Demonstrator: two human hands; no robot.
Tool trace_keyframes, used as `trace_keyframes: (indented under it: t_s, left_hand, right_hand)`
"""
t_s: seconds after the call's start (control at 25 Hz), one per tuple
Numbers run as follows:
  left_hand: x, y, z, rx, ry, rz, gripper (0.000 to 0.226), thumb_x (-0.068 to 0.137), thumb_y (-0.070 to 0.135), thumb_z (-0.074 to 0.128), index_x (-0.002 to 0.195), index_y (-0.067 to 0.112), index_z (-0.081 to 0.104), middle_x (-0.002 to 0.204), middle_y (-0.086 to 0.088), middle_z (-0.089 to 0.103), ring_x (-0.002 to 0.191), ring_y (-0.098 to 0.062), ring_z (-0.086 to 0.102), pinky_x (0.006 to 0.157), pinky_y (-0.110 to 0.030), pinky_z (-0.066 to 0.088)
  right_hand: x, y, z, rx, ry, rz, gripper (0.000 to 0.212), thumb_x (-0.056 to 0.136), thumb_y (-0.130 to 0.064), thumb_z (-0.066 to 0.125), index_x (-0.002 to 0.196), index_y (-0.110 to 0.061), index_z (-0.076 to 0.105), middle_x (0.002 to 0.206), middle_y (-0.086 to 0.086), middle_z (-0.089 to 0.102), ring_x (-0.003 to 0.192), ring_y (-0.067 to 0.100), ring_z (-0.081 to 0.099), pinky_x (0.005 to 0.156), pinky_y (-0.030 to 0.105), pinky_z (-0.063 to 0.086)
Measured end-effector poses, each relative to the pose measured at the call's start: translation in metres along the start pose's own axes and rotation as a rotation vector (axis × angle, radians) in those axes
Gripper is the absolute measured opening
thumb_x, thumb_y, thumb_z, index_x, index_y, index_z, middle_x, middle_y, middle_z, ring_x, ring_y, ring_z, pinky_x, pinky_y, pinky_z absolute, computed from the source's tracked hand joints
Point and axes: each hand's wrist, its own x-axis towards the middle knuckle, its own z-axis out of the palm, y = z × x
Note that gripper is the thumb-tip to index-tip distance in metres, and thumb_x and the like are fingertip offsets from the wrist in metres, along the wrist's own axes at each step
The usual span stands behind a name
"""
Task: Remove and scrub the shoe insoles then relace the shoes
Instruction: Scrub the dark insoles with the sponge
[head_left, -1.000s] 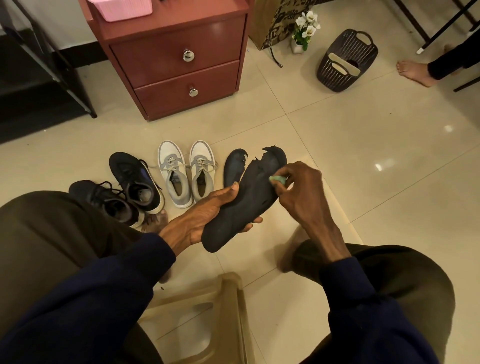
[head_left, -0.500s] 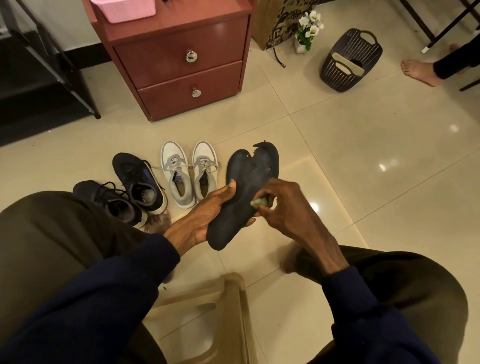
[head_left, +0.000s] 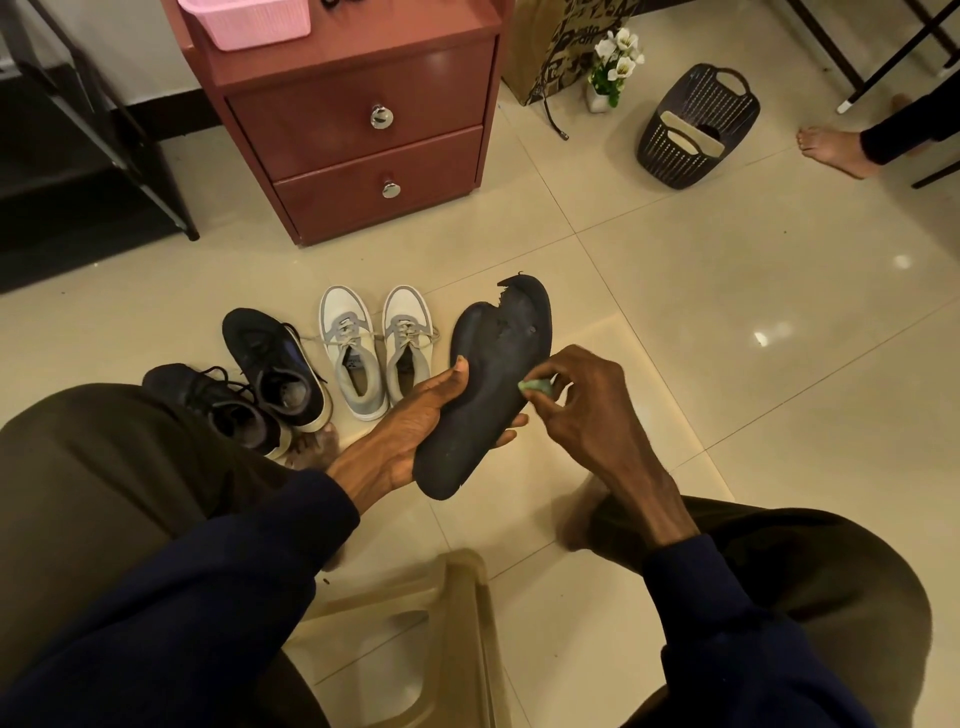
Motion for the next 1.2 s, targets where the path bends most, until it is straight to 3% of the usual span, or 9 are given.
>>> trace_keyframes:
  t_s: [0.08, 0.16, 0.32, 0.44, 0.56, 0.72, 0.88, 1.0, 1.2]
  left_hand:
    - [0.003, -0.001, 0.0, -0.003, 0.012, 0.014, 0.042, 0.105, 0.036, 0.049, 0.133, 0.005, 0.059, 0.118, -0.025, 0.072, 0.1, -0.04, 0.074, 0.091, -0.052, 0.059]
    - [0.007, -0.002, -0.002, 0.008, 0.004, 0.033, 0.045, 0.105, 0.035, 0.049, 0.136, 0.004, 0.056, 0.126, -0.028, 0.068, 0.11, -0.045, 0.069, 0.097, -0.054, 0.056]
    - [0.022, -0.007, -0.014, 0.023, 0.002, 0.077, 0.054, 0.098, 0.032, 0.061, 0.142, 0.002, 0.053, 0.134, -0.03, 0.062, 0.125, -0.052, 0.058, 0.106, -0.059, 0.049]
    - [0.034, -0.011, -0.018, 0.102, 0.081, 0.166, 0.05, 0.096, 0.028, 0.067, 0.139, 0.005, 0.059, 0.134, -0.022, 0.065, 0.127, -0.045, 0.059, 0.11, -0.054, 0.046]
    - [0.039, -0.015, -0.013, 0.133, 0.178, 0.216, 0.044, 0.099, 0.021, 0.064, 0.14, 0.006, 0.059, 0.133, -0.012, 0.068, 0.123, -0.032, 0.064, 0.103, -0.042, 0.054]
    - [0.051, -0.026, -0.013, 0.09, 0.244, 0.204, 0.045, 0.099, 0.017, 0.064, 0.142, 0.005, 0.057, 0.135, -0.01, 0.066, 0.121, -0.029, 0.064, 0.097, -0.035, 0.057]
    - [0.078, -0.032, -0.006, 0.111, 0.269, 0.182, 0.028, 0.097, 0.011, 0.066, 0.125, 0.011, 0.066, 0.114, 0.0, 0.072, 0.106, -0.02, 0.066, 0.087, -0.032, 0.057]
    - [0.115, -0.04, -0.016, 0.189, 0.326, 0.139, 0.013, 0.098, 0.011, 0.067, 0.106, 0.021, 0.068, 0.108, 0.001, 0.072, 0.101, -0.018, 0.067, 0.08, -0.03, 0.055]
    - [0.2, -0.052, -0.083, 0.287, 0.545, 0.119, 0.02, 0.096, 0.002, 0.066, 0.112, 0.01, 0.075, 0.106, -0.011, 0.076, 0.093, -0.024, 0.072, 0.084, -0.033, 0.061]
  right_hand:
    - [-0.002, -0.002, 0.001, 0.048, -0.044, -0.017, 0.013, 0.085, -0.025, 0.082, 0.094, -0.018, 0.076, 0.091, -0.008, 0.067, 0.074, 0.006, 0.061, 0.066, 0.013, 0.052]
    - [0.0, -0.003, -0.003, 0.068, 0.055, 0.012, 0.013, 0.086, -0.025, 0.081, 0.095, -0.019, 0.075, 0.091, -0.011, 0.065, 0.077, 0.004, 0.062, 0.067, 0.011, 0.05]
    - [0.005, 0.007, -0.007, 0.264, 0.245, 0.252, 0.013, 0.094, -0.019, 0.071, 0.106, -0.017, 0.073, 0.104, -0.006, 0.07, 0.091, 0.009, 0.068, 0.081, 0.018, 0.057]
    - [0.003, 0.012, 0.008, 0.47, 0.136, 0.499, 0.011, 0.097, -0.008, 0.062, 0.103, -0.01, 0.071, 0.101, 0.005, 0.071, 0.084, 0.019, 0.074, 0.084, 0.037, 0.063]
    - [-0.005, 0.008, 0.022, 0.631, -0.001, 0.723, 0.017, 0.097, -0.002, 0.057, 0.094, -0.01, 0.072, 0.103, 0.012, 0.071, 0.09, 0.024, 0.074, 0.077, 0.029, 0.062]
    - [-0.01, 0.006, 0.03, 0.877, -0.006, 0.944, 0.006, 0.095, -0.013, 0.066, 0.092, -0.013, 0.072, 0.098, 0.01, 0.072, 0.095, 0.026, 0.07, 0.079, 0.033, 0.057]
    - [-0.015, 0.036, 0.047, 0.68, 0.008, 0.833, 0.012, 0.09, -0.02, 0.076, 0.098, -0.011, 0.075, 0.091, 0.004, 0.074, 0.085, 0.02, 0.071, 0.067, 0.025, 0.055]
    - [-0.005, 0.073, 0.073, 0.646, 0.08, 0.873, 0.016, 0.09, -0.018, 0.077, 0.101, -0.007, 0.076, 0.093, 0.006, 0.075, 0.081, 0.019, 0.07, 0.064, 0.024, 0.054]
    - [0.035, 0.142, 0.139, 0.612, 0.106, 1.004, 0.005, 0.091, -0.01, 0.074, 0.095, -0.008, 0.075, 0.094, 0.008, 0.073, 0.089, 0.028, 0.07, 0.071, 0.032, 0.058]
